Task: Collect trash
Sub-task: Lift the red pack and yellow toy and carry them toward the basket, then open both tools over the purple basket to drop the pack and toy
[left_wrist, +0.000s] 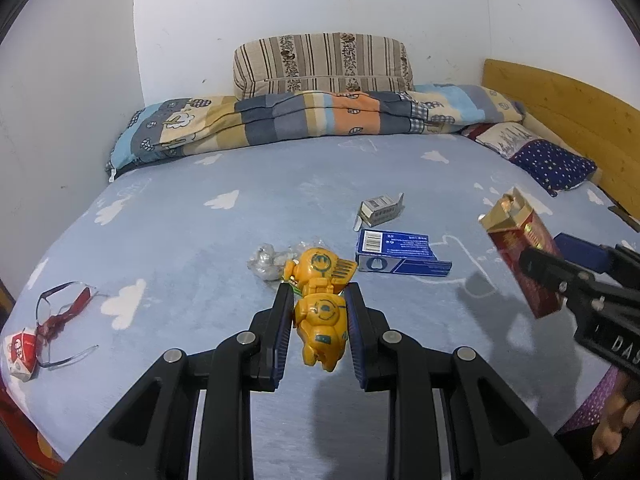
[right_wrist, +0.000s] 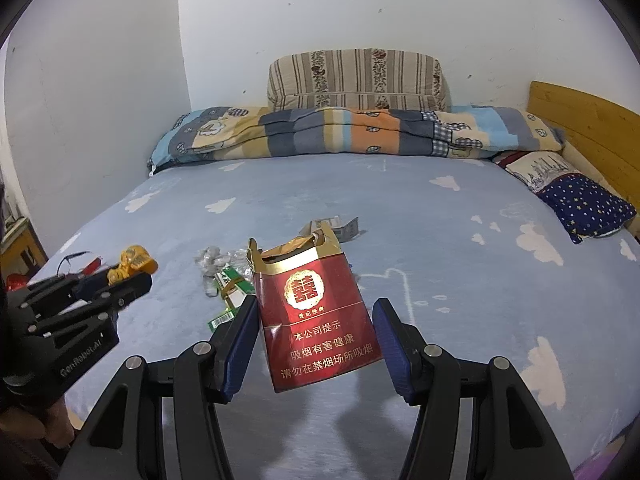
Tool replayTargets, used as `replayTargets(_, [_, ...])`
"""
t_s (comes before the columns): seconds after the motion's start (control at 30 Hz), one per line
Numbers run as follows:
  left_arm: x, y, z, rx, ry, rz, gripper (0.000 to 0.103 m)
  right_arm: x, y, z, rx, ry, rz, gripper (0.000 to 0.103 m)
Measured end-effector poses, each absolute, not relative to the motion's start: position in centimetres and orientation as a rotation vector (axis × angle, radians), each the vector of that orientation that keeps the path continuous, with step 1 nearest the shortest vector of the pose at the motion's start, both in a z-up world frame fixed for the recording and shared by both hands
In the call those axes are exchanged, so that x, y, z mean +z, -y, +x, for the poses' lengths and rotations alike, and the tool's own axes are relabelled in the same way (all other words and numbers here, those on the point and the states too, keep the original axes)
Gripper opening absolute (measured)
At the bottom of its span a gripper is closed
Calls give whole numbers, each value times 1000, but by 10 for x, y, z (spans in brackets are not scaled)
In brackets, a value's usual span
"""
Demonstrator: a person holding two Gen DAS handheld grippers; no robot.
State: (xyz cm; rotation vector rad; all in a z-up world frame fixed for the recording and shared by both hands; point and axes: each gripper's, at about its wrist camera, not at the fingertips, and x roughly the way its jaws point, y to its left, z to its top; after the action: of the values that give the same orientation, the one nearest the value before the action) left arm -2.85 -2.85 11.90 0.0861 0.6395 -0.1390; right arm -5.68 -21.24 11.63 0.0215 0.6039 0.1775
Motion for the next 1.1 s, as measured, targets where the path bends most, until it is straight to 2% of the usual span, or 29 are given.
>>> replayTargets(0.33, [119,40,-33,-189,-626,99,25,124,229,-63,152,-590,105,62])
replayTargets(0.63, [129,65,-51,-343,-629,74,25,148,275,-118,137,-548,261,62])
replayTargets(0.87, [152,124,-87,-538,-605,92,25,171,354,-201,37,-492,356,62])
replayTargets(1.1, [166,220,-141,-842,-646,129,25,159,448,-293,-184,-513,452,62])
